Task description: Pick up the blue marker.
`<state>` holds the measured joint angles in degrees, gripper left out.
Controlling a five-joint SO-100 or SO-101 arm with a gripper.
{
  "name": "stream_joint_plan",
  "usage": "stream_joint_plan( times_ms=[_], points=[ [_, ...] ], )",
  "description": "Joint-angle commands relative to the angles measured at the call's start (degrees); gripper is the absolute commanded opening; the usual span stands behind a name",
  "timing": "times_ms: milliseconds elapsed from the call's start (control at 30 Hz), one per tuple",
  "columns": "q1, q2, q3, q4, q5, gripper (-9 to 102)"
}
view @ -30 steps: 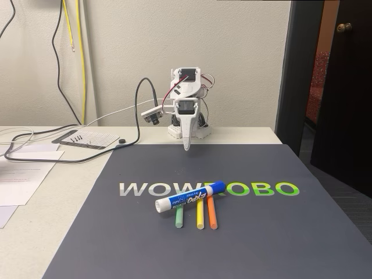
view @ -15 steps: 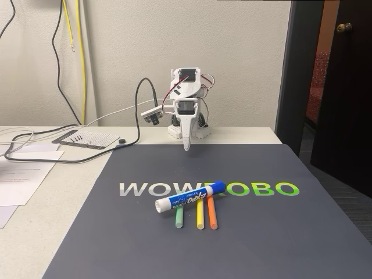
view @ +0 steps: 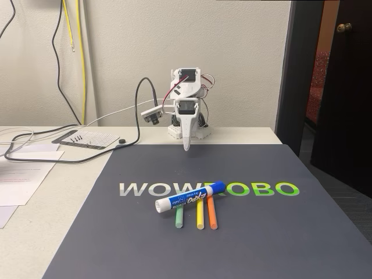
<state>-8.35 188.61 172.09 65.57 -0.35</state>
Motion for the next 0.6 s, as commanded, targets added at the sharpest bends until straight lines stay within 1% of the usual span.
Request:
stream_joint_plan(
  times_ms=[0, 100, 267, 567],
  points=[
    [0.0, -0.8, -5.6, -0.8, -0.7, 0],
    [0.4, -10.5, -12.5, -0.6, -0.9, 0],
    [0.7, -26.5, -27.7, 3.6, -1.9, 0],
    [0.7, -48.9, -54.7, 16.0, -5.2, 0]
  ],
)
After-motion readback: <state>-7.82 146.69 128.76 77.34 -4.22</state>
